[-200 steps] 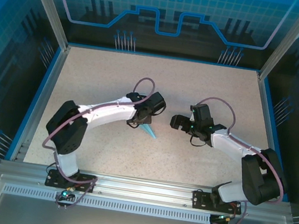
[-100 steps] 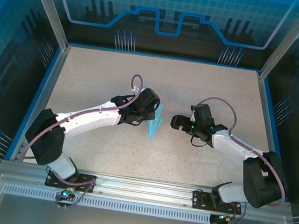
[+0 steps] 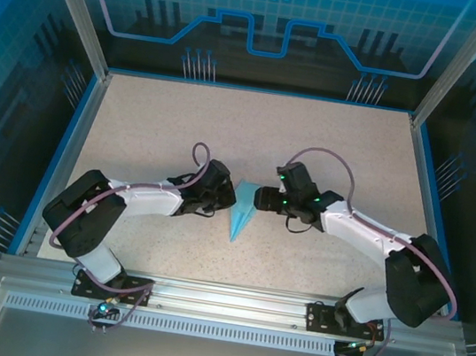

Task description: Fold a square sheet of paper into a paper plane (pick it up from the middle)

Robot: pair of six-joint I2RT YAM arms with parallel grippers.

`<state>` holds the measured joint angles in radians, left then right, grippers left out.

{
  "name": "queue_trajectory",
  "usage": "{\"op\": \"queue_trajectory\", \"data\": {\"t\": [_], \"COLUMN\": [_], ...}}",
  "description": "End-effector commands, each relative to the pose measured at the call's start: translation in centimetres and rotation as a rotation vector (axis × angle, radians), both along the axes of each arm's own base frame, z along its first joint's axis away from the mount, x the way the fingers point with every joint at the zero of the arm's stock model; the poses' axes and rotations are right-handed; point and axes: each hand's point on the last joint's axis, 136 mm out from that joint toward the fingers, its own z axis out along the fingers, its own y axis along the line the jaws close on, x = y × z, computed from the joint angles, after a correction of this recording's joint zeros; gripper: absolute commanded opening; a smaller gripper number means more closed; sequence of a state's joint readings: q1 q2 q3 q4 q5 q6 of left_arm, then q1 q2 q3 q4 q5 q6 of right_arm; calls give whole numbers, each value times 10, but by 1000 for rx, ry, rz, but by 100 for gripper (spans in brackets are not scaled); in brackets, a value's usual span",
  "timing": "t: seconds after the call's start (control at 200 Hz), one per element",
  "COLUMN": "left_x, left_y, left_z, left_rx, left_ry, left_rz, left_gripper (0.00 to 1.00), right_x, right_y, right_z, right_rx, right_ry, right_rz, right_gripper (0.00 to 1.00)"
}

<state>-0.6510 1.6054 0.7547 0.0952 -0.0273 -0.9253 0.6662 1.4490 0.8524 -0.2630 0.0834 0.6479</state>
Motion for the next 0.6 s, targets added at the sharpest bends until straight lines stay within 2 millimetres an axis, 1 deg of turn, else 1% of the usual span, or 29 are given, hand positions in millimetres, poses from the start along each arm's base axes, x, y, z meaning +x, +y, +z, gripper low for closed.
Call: {"op": "queue_trajectory", "data": {"t": [0.0, 0.11, 0.235, 0.37, 0.5, 0.595], "left_x": [4, 1, -2, -3, -4, -4], "left_y": [-8, -2, 4, 7, 8, 7], "left_z": [9, 2, -6, -10, -12, -12], "left_rx": [-101, -97, -100, -113, -112, -113], "left_ry": [-31, -17, 1, 10, 11, 14], "left_rz": [8, 26, 42, 49, 46, 40], "left_gripper": [0, 0, 0, 0, 0, 0], "right_x": [-9, -20, -31, -38, -39, -38], "right_y": [14, 31, 48, 53, 57, 61], "right_z": [0, -12, -26, -41, -47, -46], "right_rx": [-98, -101, -102, -138, -138, -131], "right_ry": [-5, 39, 95, 149, 169, 169], "right_rz": [2, 10, 38, 42, 49, 60], "right_gripper": [69, 64, 63, 63, 63, 57]}}
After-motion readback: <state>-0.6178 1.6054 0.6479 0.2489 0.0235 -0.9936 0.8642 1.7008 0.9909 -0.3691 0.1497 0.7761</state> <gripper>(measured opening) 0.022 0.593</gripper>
